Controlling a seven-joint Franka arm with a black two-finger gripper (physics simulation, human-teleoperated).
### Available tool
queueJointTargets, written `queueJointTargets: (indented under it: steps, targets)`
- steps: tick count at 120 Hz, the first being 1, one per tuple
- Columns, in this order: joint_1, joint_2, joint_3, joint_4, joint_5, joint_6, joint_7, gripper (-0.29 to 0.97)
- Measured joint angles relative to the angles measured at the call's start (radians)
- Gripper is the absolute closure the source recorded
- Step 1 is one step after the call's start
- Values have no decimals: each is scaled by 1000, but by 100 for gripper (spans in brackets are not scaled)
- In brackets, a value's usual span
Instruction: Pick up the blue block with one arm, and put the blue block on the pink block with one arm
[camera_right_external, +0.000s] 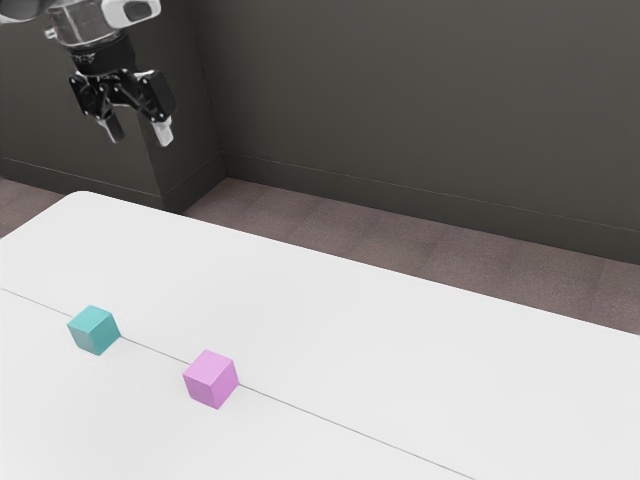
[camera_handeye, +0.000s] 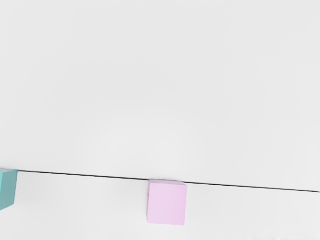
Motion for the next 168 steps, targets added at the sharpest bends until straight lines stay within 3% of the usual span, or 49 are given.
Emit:
queueJointTargets:
  steps: [13,24,38,69,99,129,168]
  targets:
    - [2,0,-3,-22,-7,5,-4,2]
    - [53,-15,-3,-213,-28,84,-7,2]
    - [128,-79,-2,-526,31,336,4,3]
    - [381,-86,-6,-904,74,917,198,4]
    - [444,3,32,-968,74,1149,431,5]
    - [507,84,37,-966,69,1150,641,7]
    - [451,152,25,-960,-49,1224,814,7]
